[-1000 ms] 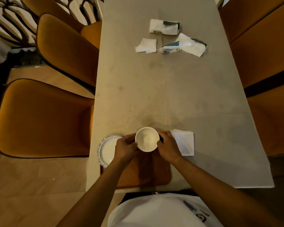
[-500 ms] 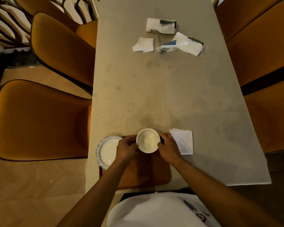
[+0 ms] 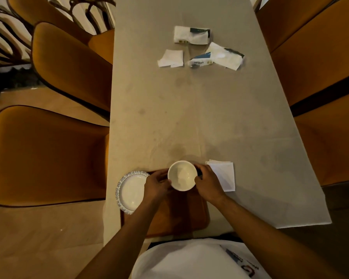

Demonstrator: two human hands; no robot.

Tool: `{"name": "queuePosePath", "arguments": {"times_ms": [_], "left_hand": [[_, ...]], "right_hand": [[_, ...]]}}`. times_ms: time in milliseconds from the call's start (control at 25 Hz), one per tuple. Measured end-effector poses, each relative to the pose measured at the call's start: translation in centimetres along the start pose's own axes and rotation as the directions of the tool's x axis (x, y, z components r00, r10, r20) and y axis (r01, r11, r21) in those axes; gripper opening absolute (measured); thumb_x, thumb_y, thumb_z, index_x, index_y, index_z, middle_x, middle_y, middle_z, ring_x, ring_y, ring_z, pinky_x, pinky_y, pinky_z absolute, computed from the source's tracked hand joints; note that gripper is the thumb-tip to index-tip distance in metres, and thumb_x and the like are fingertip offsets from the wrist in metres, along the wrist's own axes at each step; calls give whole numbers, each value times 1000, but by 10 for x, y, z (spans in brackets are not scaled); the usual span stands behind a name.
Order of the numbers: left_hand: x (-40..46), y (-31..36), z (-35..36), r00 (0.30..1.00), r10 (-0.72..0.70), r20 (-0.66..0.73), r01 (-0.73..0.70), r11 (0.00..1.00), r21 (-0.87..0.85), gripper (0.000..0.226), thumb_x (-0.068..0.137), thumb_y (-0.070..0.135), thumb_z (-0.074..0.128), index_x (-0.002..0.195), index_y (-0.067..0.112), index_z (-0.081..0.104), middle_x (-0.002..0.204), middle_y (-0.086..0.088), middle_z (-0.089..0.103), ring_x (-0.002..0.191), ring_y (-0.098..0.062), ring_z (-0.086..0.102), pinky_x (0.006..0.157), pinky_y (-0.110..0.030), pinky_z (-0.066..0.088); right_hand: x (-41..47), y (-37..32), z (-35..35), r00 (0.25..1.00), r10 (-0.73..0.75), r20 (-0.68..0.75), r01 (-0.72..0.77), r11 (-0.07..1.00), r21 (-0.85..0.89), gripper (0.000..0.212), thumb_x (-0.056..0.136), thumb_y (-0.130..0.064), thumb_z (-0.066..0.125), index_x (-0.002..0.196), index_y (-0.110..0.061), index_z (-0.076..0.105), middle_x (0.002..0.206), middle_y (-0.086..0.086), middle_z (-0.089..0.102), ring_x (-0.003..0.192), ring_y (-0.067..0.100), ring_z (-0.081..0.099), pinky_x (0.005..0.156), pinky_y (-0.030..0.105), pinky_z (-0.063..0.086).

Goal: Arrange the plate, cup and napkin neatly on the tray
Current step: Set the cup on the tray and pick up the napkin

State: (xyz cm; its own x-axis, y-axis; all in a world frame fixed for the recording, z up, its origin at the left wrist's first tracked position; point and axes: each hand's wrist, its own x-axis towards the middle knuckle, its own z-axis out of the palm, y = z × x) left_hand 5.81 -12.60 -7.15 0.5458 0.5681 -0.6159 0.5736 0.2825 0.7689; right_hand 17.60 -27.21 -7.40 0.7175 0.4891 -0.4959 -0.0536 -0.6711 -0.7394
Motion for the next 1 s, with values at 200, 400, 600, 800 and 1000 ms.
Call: {"name": "queuePosePath", "arguments": {"times_ms": [200, 400, 600, 800, 1000], "left_hand": [[4, -3, -1, 999, 39, 11, -40, 998, 43, 40, 72, 11, 72, 100, 41, 73, 110, 0, 76, 102, -22, 71, 86, -52, 59], [3, 3, -4, 999, 25, 45, -29, 996, 89, 43, 81, -1, 70, 120, 16, 69, 115, -6, 73, 107, -25, 69, 87, -44, 60], [7, 21, -3, 991, 129, -25, -107, 900, 422, 38, 89, 27, 69, 126, 18, 65, 119, -2, 69, 106, -21, 66, 93, -40, 54], [21, 61, 50, 843, 435, 317, -497, 404, 768, 24, 90, 28, 60, 109, 20, 73, 110, -5, 70, 101, -28, 60, 87, -41, 49], [45, 84, 131, 779, 126, 614, -625, 85, 776, 48, 89, 31, 62, 135, 20, 54, 131, -9, 59, 120, -32, 53, 100, -44, 45]], "right_hand": [[0, 1, 2, 999, 33, -11, -33, 999, -29, 45, 92, -6, 54, 133, -22, 52, 136, 2, 54, 123, 21, 51, 101, 34, 47], [0, 2, -1, 999, 49, -4, -49, 998, -33, 43, 94, -10, 55, 135, -23, 51, 139, 3, 54, 124, 22, 51, 104, 37, 47], [-1, 10, -20, 992, 37, -121, -41, 999, -29, 43, 94, -24, 60, 136, -22, 51, 141, 4, 51, 123, 24, 54, 98, 32, 46], [-3, 46, -56, 878, 323, -353, -338, 941, 20, 46, 90, -20, 63, 133, -12, 48, 134, 17, 48, 119, 35, 51, 98, 46, 48], [-4, 71, -66, 832, 467, -300, -479, 877, 37, 51, 88, -18, 66, 132, -1, 46, 134, 25, 50, 120, 40, 52, 96, 42, 44]]}}
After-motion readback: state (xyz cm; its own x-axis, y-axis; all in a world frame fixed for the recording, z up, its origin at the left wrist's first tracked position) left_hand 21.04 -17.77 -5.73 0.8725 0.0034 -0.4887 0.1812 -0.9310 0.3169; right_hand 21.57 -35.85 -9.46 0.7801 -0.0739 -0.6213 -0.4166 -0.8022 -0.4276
